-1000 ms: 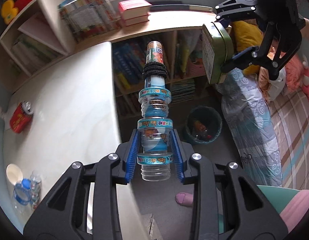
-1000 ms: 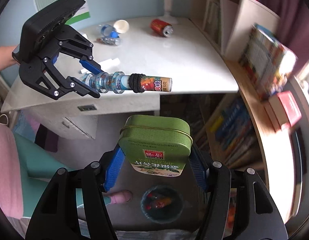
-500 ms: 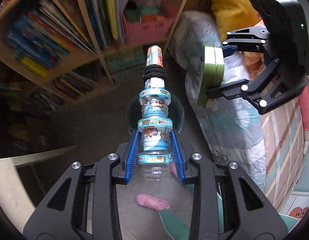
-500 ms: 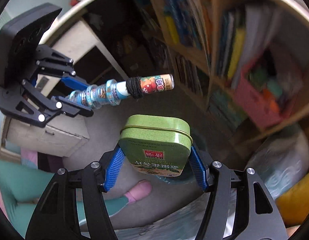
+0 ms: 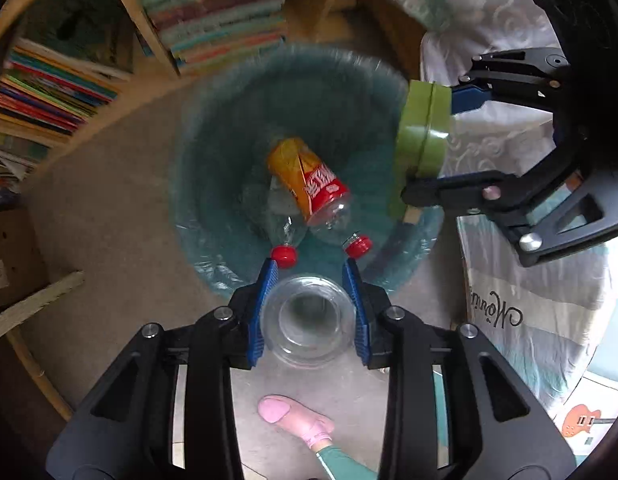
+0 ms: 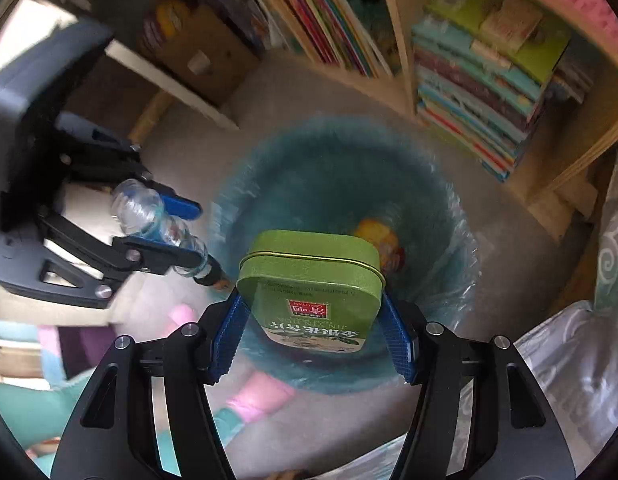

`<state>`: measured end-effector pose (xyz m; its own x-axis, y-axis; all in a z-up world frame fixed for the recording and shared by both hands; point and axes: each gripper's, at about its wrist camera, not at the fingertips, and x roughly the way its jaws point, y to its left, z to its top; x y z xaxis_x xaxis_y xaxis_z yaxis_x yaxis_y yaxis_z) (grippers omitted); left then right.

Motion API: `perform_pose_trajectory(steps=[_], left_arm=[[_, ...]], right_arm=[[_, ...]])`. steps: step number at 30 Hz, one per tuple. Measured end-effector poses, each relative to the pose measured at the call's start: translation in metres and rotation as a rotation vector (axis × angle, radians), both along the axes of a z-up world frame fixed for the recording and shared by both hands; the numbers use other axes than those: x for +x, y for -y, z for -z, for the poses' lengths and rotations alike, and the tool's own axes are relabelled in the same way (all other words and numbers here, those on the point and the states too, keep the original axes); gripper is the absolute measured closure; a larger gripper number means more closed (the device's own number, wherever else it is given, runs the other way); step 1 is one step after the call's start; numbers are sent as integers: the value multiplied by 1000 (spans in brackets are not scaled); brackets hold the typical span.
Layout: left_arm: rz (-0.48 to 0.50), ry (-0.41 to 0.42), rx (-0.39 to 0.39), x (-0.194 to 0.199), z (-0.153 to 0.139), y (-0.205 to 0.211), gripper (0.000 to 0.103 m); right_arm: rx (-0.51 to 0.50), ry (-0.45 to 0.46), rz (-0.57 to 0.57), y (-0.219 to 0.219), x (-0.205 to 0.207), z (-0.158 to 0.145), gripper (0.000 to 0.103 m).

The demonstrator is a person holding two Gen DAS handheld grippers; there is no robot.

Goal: Collect trash
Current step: 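Open both tools to drop the bottle and tin into the bin, then move both open tools back over the white markers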

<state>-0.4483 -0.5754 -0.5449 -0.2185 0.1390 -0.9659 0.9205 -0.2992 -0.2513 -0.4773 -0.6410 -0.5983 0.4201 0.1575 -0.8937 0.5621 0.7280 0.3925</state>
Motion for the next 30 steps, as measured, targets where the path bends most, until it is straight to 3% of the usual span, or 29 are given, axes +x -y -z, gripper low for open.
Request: perform_pose_trajectory(steps=[3,6,7,11,14,19,22,26,30], left_arm=[[4,10,17,0,23,-2,71],[-12,20,24,3,33,-2,54],[-22,9,30,5,34,-2,54],[-47,2,23,13,23,-7,54],[-76,-15,0,20,-6,-16,54],[-160,-64,-80,43,-100,-48,47],[-232,-84,-140,62,-175,-75,43],[-368,-104,-230,98,-297,-125,32],[-487,11,-354,146,-404,-183,16]], right_arm=[[0,-50,13,-2,5,26,40],[38,-77,34,-2,7,40,39],[43,-80,40,-1,7,40,38],[42,-81,54,3,3,34,35],[37,-68,75,8,-5,15,33],[-1,-12,41,14,-8,-49,33],[-24,58,-33,6,-2,-114,32],[-53,169,-236,-16,28,-218,29],[-97,324,-525,-43,84,-337,28]])
